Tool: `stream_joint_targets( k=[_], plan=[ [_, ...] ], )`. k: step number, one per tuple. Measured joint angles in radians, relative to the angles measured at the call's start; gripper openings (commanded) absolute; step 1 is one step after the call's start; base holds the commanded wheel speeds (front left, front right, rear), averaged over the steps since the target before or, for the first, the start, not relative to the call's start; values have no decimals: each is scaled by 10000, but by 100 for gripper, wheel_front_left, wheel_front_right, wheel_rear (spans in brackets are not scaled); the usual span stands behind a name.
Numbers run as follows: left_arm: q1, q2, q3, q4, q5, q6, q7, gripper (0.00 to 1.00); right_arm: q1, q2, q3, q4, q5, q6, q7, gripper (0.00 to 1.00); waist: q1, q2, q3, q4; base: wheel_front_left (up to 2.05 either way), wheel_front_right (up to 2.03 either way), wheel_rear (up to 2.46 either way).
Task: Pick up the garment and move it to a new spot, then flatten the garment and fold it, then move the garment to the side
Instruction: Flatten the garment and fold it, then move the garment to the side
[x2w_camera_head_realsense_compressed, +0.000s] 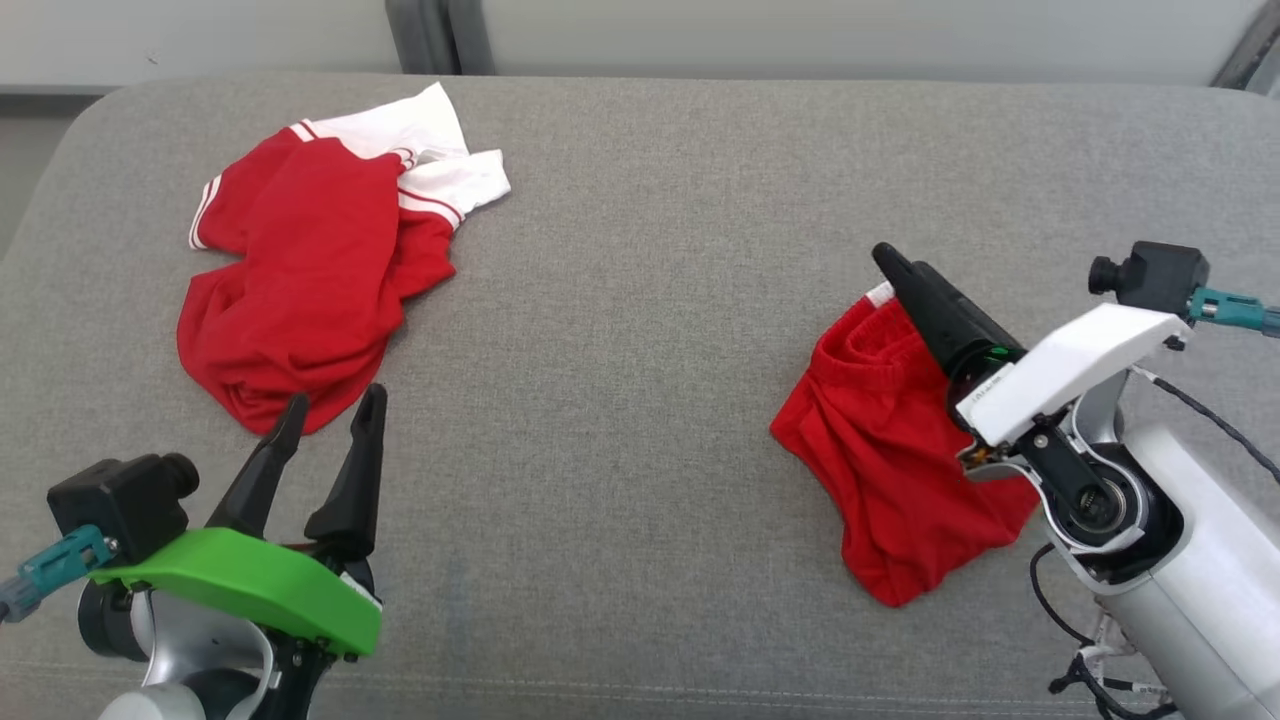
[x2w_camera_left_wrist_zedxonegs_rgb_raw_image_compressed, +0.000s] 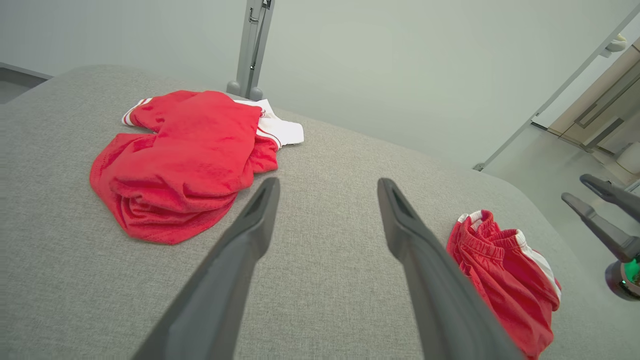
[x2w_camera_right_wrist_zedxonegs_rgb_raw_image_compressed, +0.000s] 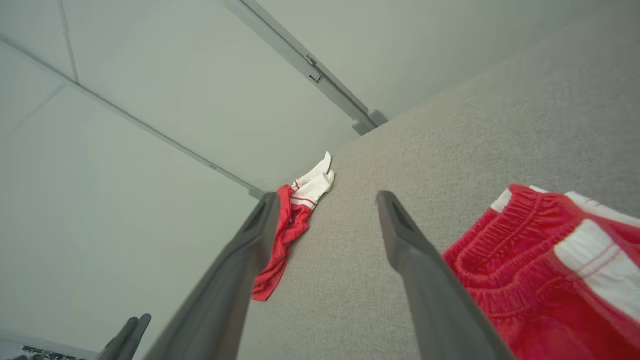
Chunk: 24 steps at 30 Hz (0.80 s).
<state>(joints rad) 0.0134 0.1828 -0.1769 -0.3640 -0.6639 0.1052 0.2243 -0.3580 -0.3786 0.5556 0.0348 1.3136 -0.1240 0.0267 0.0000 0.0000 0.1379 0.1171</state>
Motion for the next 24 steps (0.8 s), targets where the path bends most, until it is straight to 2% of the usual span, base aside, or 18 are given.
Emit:
stream_joint_targets(
  k=[2, 7, 13, 18, 24],
  plan=[
    [164, 2, 88, -2, 2, 0, -38, 100, 105, -307, 77, -157, -477, 2, -307, 100, 0, 0, -159, -56, 0, 0, 0],
    [756, 15, 401, -29, 44, 4, -140, 100, 748, -1379, 976, -334, -2564, 0, -832, 100, 0, 0, -521, -305, 0, 0, 0],
    [1453, -23, 487, -94, 69, 10, -150, 100, 1782, -1620, 1262, -184, -3494, -12, -1457, 100, 0, 0, -847, -776, 0, 0, 0],
    [1619, -100, 334, -416, 69, 12, -136, 100, 2868, -1413, 711, 188, -3093, -15, -1964, 100, 0, 0, -1001, -1110, 0, 0, 0],
    [1667, -81, 301, -727, 109, 17, -35, 100, 3723, -777, -209, 999, -2006, -21, -2301, 100, 0, 0, -806, -1210, 0, 0, 0]
  ],
)
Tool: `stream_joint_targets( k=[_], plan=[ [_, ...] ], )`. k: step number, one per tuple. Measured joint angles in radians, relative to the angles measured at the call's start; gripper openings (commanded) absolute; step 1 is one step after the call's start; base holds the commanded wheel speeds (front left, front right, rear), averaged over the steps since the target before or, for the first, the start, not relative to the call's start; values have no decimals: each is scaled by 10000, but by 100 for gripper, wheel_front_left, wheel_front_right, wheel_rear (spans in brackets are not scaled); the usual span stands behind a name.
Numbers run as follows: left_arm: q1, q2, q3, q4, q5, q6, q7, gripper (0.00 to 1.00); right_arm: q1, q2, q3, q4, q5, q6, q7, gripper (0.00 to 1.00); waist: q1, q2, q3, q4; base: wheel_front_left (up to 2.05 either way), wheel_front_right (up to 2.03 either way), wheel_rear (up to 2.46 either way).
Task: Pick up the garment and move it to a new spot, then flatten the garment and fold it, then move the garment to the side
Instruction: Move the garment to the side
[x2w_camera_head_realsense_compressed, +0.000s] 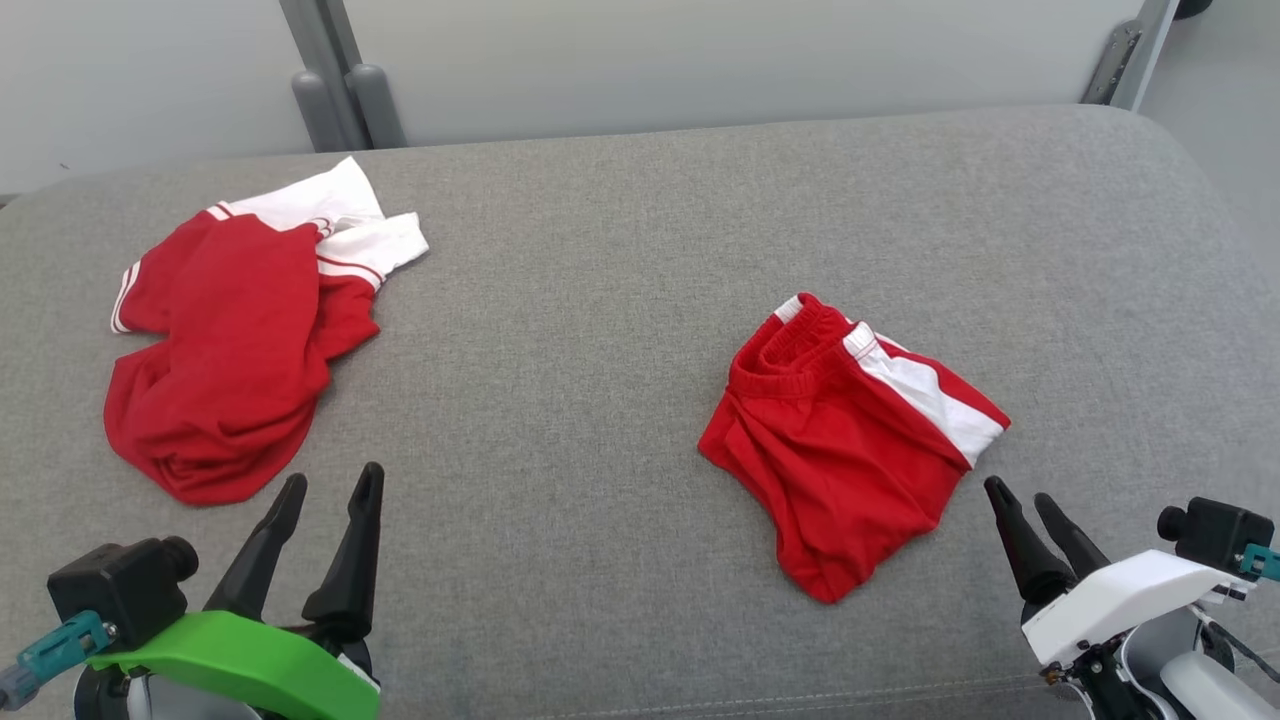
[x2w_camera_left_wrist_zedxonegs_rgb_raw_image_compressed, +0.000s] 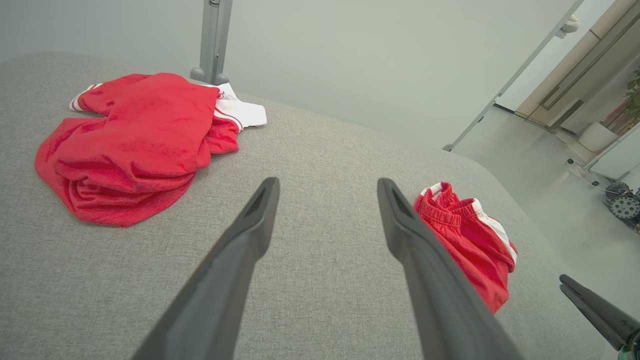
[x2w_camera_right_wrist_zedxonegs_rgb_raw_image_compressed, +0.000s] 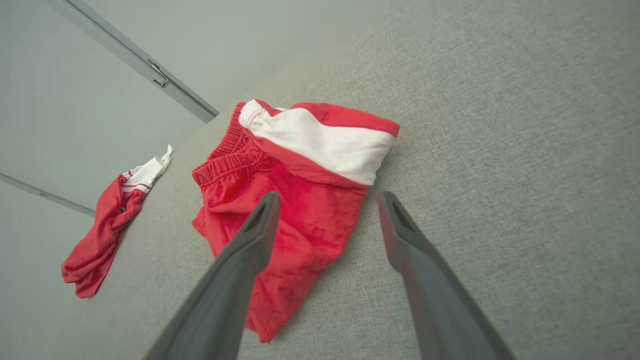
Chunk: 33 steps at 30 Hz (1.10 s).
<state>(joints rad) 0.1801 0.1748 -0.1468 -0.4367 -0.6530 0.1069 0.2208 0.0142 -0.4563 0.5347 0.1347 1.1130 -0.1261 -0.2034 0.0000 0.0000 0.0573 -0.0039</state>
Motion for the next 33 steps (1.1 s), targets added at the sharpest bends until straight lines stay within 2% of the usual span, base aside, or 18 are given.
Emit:
stream_joint_targets(
  k=[8, 24, 33],
  plan=[
    [-5, 125, -69, -359, 100, 2, 253, 100, -6, 648, -332, 414, 502, 0, -88, 100, 0, 0, 361, 52, 0, 0, 0],
    [-320, 161, -107, -744, 328, 6, 516, 100, -715, 1256, -568, 1450, 953, 31, -159, 100, 0, 0, 1038, 291, 0, 0, 0],
    [-456, 113, -159, -727, 328, 90, 612, 100, -909, 1530, -569, 2130, 1298, 232, 29, 100, 0, 0, 1117, 435, 0, 0, 0]
  ],
)
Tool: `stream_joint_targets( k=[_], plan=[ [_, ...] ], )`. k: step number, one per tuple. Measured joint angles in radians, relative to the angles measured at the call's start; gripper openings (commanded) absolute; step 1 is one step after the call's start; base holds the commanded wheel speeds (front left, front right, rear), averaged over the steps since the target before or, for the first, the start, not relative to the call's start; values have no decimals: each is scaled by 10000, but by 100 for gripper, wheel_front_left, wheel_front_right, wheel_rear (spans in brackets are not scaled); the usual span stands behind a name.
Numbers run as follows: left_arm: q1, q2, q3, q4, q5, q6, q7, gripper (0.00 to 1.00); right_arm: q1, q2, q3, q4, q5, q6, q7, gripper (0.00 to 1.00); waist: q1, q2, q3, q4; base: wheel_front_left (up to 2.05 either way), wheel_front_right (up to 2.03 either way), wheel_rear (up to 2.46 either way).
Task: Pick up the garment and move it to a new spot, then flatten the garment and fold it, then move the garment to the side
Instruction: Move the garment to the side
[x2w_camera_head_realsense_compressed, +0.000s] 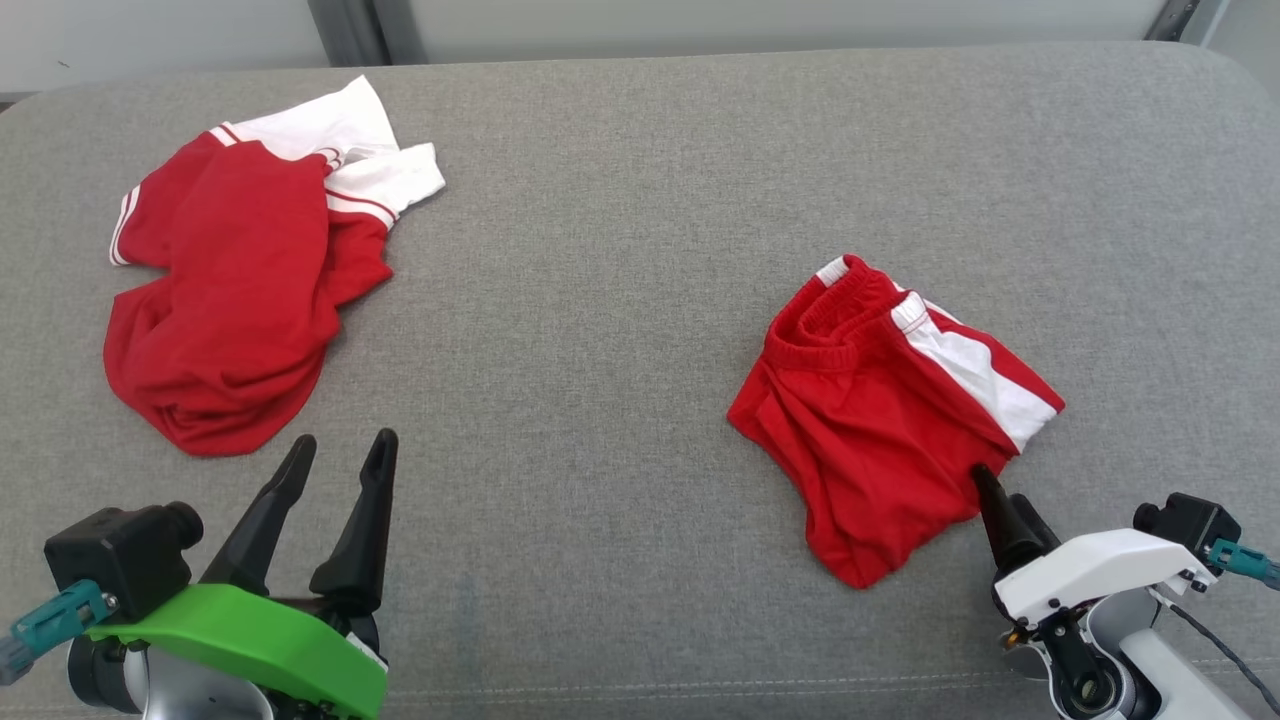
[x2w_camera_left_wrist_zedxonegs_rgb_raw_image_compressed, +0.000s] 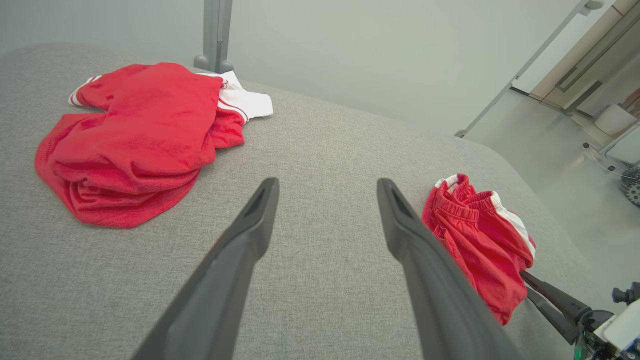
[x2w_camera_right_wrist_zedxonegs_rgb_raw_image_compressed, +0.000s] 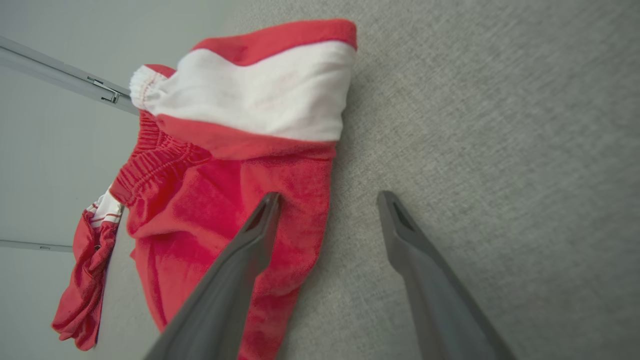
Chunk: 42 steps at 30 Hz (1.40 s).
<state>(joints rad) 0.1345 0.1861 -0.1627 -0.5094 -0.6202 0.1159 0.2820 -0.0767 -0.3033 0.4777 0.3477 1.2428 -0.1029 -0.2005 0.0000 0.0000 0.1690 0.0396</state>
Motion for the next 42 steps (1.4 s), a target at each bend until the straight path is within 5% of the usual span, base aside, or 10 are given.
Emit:
stream_joint_targets(
  k=[10, 11, 12, 13, 19, 24, 32, 42],
  plan=[
    [-77, -50, -21, 25, 2, 2, 81, 100, -624, 579, -311, 516, 729, 380, 188, 100, 0, 0, 110, 163, 0, 0, 0],
    [-125, -56, -27, 35, 2, 2, 88, 100, -649, 627, -385, 554, 844, 431, 209, 80, 0, 0, 115, 177, 0, 0, 0],
    [-172, -61, -35, 40, 2, 2, 90, 100, -670, 688, -470, 604, 986, 500, 209, 31, 0, 0, 119, 191, 0, 0, 0],
    [-215, -71, -38, 48, 2, 2, 90, 100, -688, 750, -554, 650, 1106, 550, 209, 0, 0, 0, 121, 207, 0, 0, 0],
    [-238, -104, -36, 121, 2, 2, 90, 100, -883, 658, -706, 721, 1312, 1058, 408, 0, 0, 0, 98, 295, 0, 0, 0],
    [-242, -125, 21, 128, 2, 2, 88, 100, -1759, -679, -385, 111, 928, 1547, 1415, 0, 0, 0, 60, 320, 0, 0, 0],
    [-354, -173, -188, 242, 0, -10, 90, 100, -3341, -2819, 174, -121, 138, 1202, 3538, 0, 0, 0, 28, 258, 0, 0, 0],
    [-539, -313, -355, 497, -4, -27, 75, 100, -4582, -2951, 539, -917, -31, 1283, 4767, 0, 0, 0, 56, 660, 0, 0, 0]
  ],
)
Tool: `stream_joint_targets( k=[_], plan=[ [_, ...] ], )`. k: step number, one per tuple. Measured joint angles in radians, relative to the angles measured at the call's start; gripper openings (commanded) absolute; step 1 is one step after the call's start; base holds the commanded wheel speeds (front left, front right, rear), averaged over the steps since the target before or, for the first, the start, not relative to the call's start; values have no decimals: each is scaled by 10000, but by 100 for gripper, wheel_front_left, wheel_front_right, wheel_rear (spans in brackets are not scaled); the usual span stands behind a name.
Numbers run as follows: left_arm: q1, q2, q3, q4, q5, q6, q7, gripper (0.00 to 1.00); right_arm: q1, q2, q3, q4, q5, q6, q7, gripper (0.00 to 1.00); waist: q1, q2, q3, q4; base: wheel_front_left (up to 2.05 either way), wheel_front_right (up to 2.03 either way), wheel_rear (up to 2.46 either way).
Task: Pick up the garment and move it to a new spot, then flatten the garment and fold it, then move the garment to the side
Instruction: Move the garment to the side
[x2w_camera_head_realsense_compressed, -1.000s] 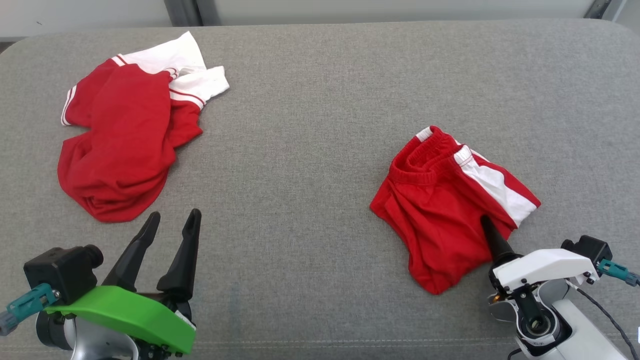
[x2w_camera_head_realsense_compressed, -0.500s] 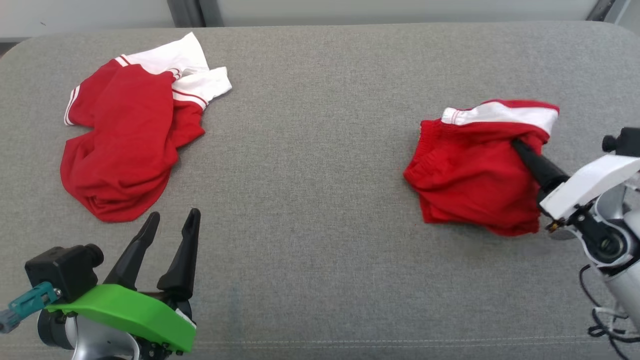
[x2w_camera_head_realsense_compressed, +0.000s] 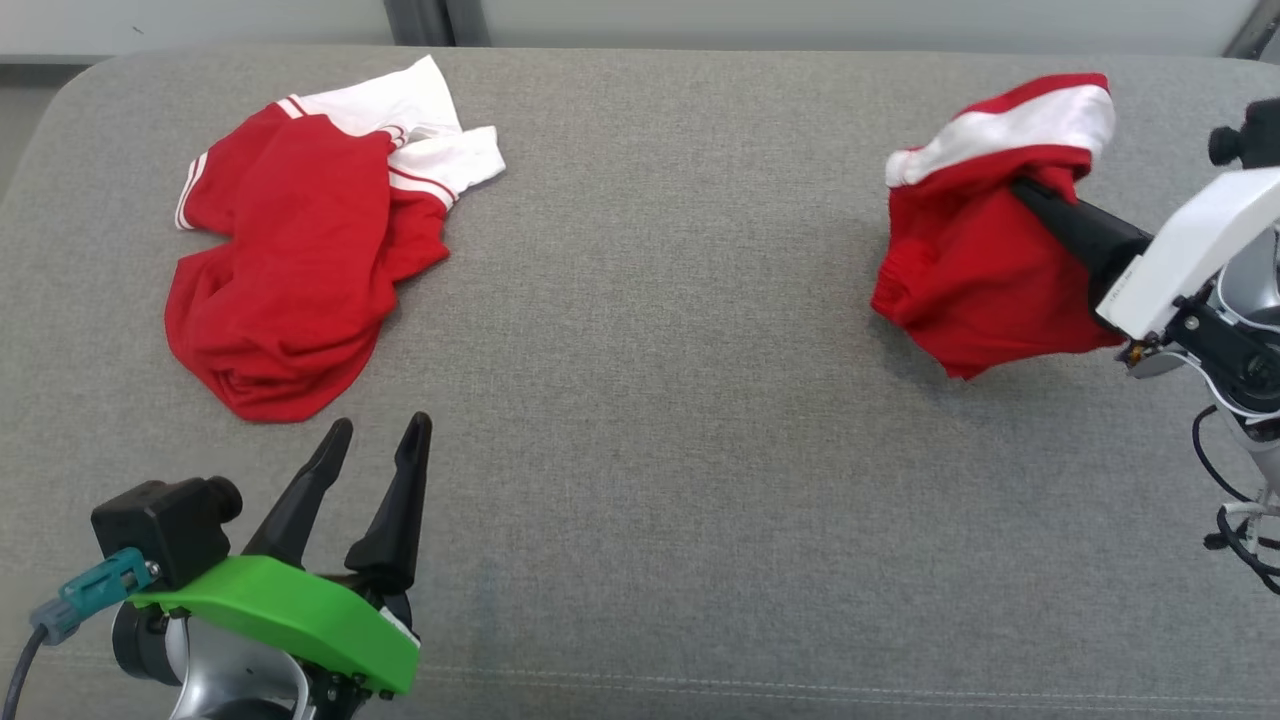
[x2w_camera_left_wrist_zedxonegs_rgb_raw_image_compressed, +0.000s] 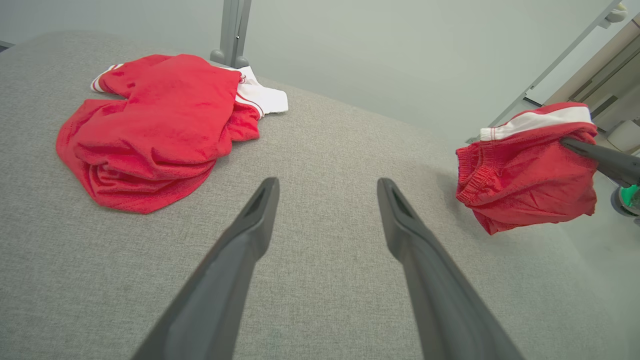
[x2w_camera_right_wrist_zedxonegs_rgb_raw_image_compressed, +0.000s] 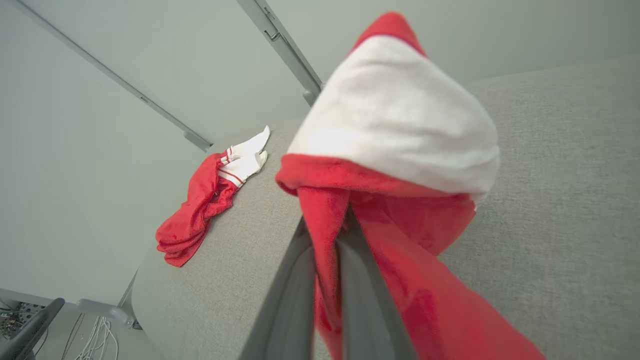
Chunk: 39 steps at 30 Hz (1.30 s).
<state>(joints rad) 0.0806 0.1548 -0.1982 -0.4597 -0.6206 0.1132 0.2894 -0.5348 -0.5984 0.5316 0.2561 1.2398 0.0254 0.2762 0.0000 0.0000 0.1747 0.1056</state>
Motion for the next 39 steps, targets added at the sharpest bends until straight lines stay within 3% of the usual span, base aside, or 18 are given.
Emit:
stream_joint_targets(
  k=[8, 12, 20, 28, 34, 39],
  plan=[
    [-47, -153, -190, 209, -27, -82, -86, 100, -1296, 869, 635, -876, 234, 61, 1363, 0, 0, 0, -50, 629, 0, 0, 0],
    [-52, -171, -244, 213, -29, -88, -86, 100, -1569, 1114, 746, -807, 489, -251, 1870, 0, 0, 0, -5, 973, 0, 0, 0],
    [-81, -207, -280, 222, -29, -132, -109, 100, -1611, -119, 1012, 360, 286, -1080, 3089, 0, 0, 0, 270, 1743, 0, 0, 0],
    [-85, -142, 123, 84, -27, -132, -276, 100, -1995, -859, 1081, 792, -435, -1258, 3599, 0, 0, 0, 814, 2010, 0, 0, 0],
    [-210, 44, 159, -88, 4, -132, -255, 100, -2467, -1620, 1294, 1097, -1459, -1331, 3687, 0, 0, 0, 1074, 1724, 0, 0, 0],
    [-339, 196, 228, -274, 104, -132, -159, 100, -2657, -1753, 1392, 1335, -1785, -1333, 3714, 0, 0, 0, 1296, 1397, 0, 0, 0]
  ],
)
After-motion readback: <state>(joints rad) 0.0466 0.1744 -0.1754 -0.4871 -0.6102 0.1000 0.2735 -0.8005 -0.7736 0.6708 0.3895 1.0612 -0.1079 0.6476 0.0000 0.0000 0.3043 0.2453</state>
